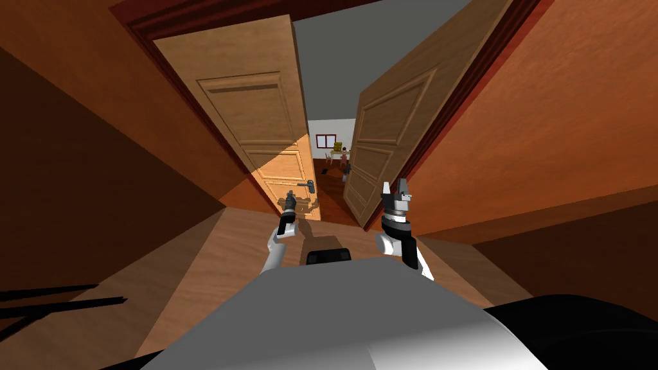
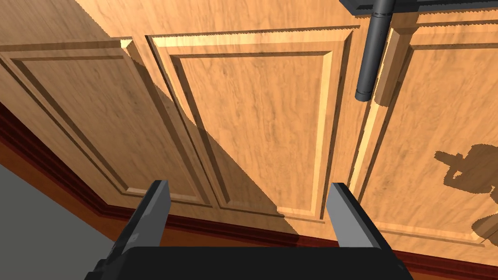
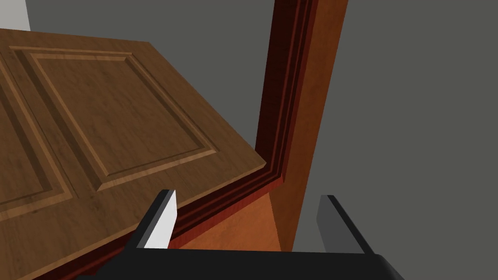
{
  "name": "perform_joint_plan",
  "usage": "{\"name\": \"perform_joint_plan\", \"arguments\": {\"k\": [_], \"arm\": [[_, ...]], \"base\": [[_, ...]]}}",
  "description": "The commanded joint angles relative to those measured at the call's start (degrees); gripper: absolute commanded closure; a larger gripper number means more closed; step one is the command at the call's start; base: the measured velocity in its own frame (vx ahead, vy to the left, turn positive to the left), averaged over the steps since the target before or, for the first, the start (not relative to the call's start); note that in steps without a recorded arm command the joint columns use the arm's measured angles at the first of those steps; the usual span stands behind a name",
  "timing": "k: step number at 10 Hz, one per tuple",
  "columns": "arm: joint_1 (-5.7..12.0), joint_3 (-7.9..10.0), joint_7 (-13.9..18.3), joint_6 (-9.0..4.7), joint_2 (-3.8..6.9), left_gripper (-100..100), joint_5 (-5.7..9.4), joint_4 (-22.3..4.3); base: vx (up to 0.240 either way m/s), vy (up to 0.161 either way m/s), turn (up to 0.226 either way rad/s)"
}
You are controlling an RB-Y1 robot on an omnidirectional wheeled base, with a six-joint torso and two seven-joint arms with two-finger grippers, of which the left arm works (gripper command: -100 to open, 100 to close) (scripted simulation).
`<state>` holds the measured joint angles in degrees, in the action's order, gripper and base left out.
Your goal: Push the door open
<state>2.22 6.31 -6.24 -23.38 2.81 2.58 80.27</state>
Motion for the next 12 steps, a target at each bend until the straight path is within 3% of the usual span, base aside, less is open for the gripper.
{"name": "perform_joint_plan", "arguments": {"k": [1,12], "arm": [[1.28,0.24,0.14,0.08,0.09,-100,0.1,-2.25],[10.83,1.7,0.23,1.59,-1.73,-100,0.46,-18.41]], "base": [[0.022,0.064,-0.1],[0.011,0.119,-0.146]]}}
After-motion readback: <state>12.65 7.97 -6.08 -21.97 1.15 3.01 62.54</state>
